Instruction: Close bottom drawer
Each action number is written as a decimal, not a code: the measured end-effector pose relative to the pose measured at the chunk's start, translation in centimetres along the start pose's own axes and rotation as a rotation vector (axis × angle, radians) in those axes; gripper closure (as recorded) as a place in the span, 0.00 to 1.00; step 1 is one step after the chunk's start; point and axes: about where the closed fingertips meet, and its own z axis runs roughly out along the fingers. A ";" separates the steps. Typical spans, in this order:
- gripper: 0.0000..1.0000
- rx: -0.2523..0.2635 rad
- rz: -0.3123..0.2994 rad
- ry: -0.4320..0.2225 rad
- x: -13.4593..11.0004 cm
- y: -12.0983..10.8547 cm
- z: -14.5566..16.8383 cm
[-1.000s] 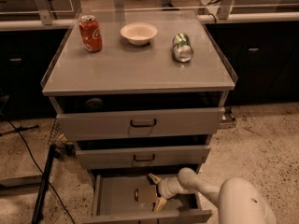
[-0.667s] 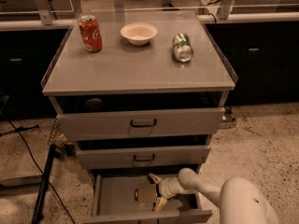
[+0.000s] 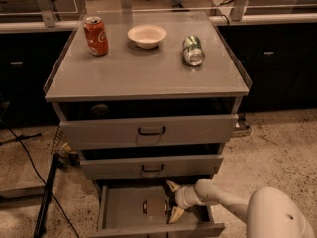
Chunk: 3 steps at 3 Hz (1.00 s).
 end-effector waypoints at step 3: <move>0.63 0.098 0.099 0.086 3.7 -1.0 -12.8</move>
Offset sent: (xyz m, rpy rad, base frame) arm -0.0032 -0.1185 0.0774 -0.0248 0.0002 -0.1486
